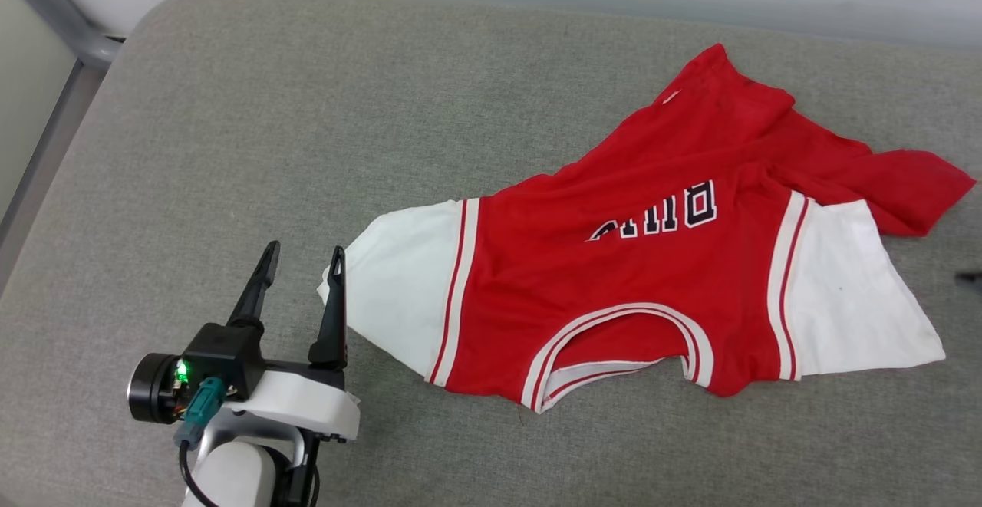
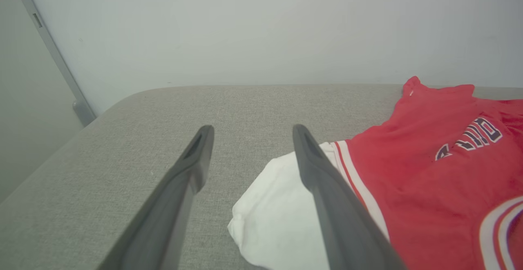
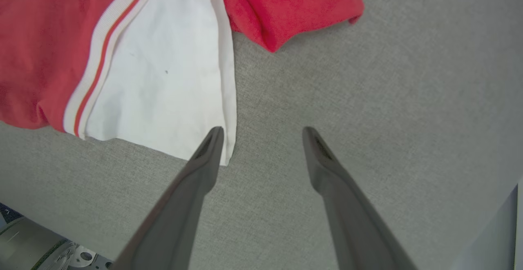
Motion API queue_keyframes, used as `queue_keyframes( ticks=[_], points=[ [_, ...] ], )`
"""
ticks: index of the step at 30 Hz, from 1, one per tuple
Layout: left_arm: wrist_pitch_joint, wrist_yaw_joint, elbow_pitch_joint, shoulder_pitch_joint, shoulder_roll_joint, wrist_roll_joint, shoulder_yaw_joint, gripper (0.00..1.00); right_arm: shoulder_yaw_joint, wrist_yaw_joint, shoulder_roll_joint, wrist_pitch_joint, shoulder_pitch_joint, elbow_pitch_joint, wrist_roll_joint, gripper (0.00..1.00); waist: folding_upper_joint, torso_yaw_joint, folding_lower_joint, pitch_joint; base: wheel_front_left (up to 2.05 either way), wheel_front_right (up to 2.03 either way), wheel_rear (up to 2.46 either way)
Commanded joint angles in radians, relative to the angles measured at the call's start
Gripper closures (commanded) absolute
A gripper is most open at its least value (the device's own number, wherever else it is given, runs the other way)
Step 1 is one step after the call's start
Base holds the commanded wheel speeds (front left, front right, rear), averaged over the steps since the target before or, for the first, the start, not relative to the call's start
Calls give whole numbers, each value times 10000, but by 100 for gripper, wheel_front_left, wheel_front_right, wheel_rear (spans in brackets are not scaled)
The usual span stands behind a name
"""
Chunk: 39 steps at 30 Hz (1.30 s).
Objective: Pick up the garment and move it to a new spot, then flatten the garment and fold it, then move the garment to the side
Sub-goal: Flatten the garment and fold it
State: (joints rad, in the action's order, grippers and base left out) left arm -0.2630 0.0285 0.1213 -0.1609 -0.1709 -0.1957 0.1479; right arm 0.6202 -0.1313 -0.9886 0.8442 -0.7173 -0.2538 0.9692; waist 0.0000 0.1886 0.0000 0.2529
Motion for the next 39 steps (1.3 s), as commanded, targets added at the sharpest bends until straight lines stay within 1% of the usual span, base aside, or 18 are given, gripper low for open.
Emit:
queue_keyframes(
  ticks=[1,5,8,11,12,15,18,19,20,23,27,29,33,36,39],
  points=[
    [-24,-81,30,-137,119,97,20,0,-125,11,39,612,428,-35,58,0,0,138,0,122,0,0,0],
    [-24,-195,112,-291,241,162,37,0,-424,11,266,1230,1136,-179,-43,0,0,347,0,333,0,0,0],
    [-24,-274,168,-358,351,213,6,0,-646,11,465,1451,1589,-280,-181,0,0,477,0,491,0,0,0],
    [-24,-346,223,-467,428,260,-52,0,-749,10,727,1442,2037,-440,-464,0,0,562,0,638,0,0,0],
    [-24,-346,223,-467,428,260,-52,0,-749,10,727,1442,2037,-440,-464,0,0,562,0,638,0,0,0],
    [-24,-407,278,-541,501,311,-87,0,-746,7,1146,1376,2596,-689,-646,0,0,623,0,726,0,0,0],
    [-24,-474,372,-622,528,340,-189,0,-786,7,1540,1077,3019,-734,-853,0,0,619,0,756,0,0,0],
    [-24,-511,405,-641,535,344,-228,0,-778,3,1621,905,3067,-661,-1001,20,0,596,0,749,0,0,0],
    [-24,-526,436,-637,529,354,-279,0,-776,-1,1695,724,3074,-595,-1118,100,0,559,0,726,0,0,0],
    [-23,-520,534,-569,473,443,-423,0,-1070,-6,1830,146,3019,-467,-1211,100,0,407,0,556,0,0,0],
    [-24,-639,696,-545,292,466,-599,0,-1340,-4,1657,-645,2930,-102,-1366,100,0,167,0,141,0,0,0],
    [-24,-757,786,-545,142,408,-679,0,-1452,5,1568,-962,3045,175,-1253,100,0,25,0,-113,0,0,0],
    [34,-1081,977,-702,-277,140,-804,0,-1572,10,1260,-1400,3651,846,-1059,100,0,-254,0,-570,0,0,0],
    [359,-1245,973,-882,-693,36,-783,0,-1826,10,1038,-1644,4287,1304,-893,100,0,-454,0,-811,0,0,0],
    [935,-1404,929,-1121,-1164,-114,-624,0,-2208,10,892,-1855,4991,1615,-791,100,0,-631,0,-957,0,0,0]
  ],
)
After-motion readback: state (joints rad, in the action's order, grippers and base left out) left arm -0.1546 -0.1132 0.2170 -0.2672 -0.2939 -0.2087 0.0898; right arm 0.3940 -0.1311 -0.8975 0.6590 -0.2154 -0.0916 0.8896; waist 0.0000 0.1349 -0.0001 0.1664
